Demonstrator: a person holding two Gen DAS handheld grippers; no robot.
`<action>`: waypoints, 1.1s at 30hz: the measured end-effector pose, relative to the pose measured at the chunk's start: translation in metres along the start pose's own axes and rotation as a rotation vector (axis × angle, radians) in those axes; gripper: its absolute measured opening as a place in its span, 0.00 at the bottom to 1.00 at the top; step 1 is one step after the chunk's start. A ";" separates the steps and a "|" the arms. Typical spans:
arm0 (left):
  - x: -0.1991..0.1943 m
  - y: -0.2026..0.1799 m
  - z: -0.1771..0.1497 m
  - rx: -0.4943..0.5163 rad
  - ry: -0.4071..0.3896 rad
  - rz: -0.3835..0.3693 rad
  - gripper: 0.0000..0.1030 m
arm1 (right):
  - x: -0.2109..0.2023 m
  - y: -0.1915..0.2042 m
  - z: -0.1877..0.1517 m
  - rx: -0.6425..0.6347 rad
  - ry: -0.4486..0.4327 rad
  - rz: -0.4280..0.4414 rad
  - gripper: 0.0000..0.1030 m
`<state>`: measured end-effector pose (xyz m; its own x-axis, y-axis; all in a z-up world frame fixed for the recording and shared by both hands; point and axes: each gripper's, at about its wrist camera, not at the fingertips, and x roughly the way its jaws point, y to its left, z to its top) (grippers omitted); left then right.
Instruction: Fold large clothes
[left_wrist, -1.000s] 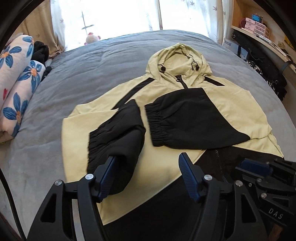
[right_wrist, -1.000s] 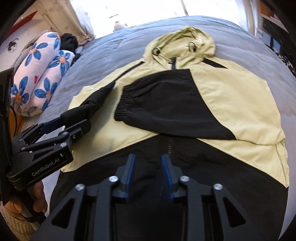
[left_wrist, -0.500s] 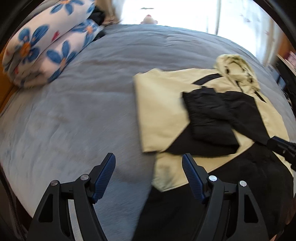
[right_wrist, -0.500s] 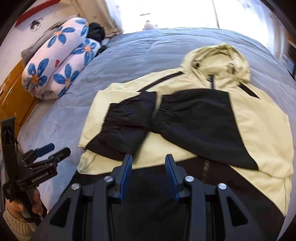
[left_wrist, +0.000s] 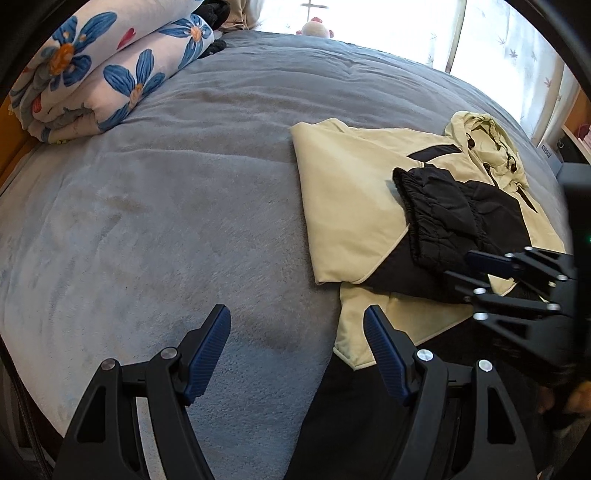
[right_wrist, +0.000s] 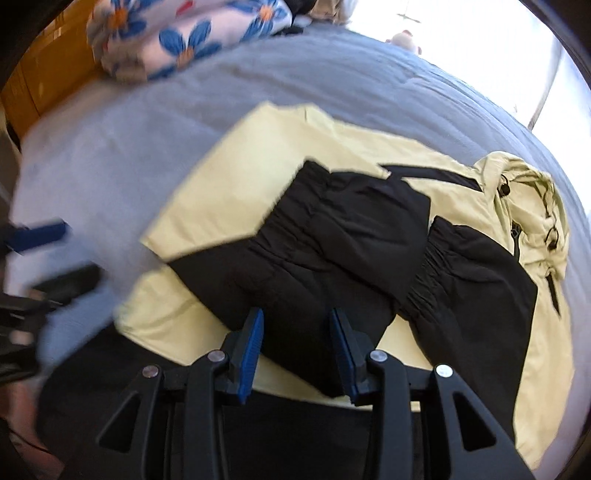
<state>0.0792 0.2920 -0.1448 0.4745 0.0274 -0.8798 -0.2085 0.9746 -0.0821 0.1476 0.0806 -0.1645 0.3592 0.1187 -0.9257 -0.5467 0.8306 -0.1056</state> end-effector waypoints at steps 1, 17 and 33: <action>0.001 0.001 0.000 -0.004 0.003 -0.003 0.71 | 0.006 0.001 0.000 -0.015 0.011 -0.013 0.36; -0.011 -0.017 -0.003 0.033 -0.033 -0.031 0.71 | -0.128 -0.102 -0.004 0.288 -0.352 -0.130 0.06; -0.004 -0.048 0.005 0.133 -0.019 -0.032 0.71 | -0.099 -0.216 -0.171 0.773 -0.127 0.105 0.48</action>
<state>0.0911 0.2458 -0.1349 0.4954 -0.0013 -0.8687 -0.0781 0.9959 -0.0460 0.1012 -0.2036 -0.1119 0.4441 0.2404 -0.8631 0.0808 0.9487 0.3058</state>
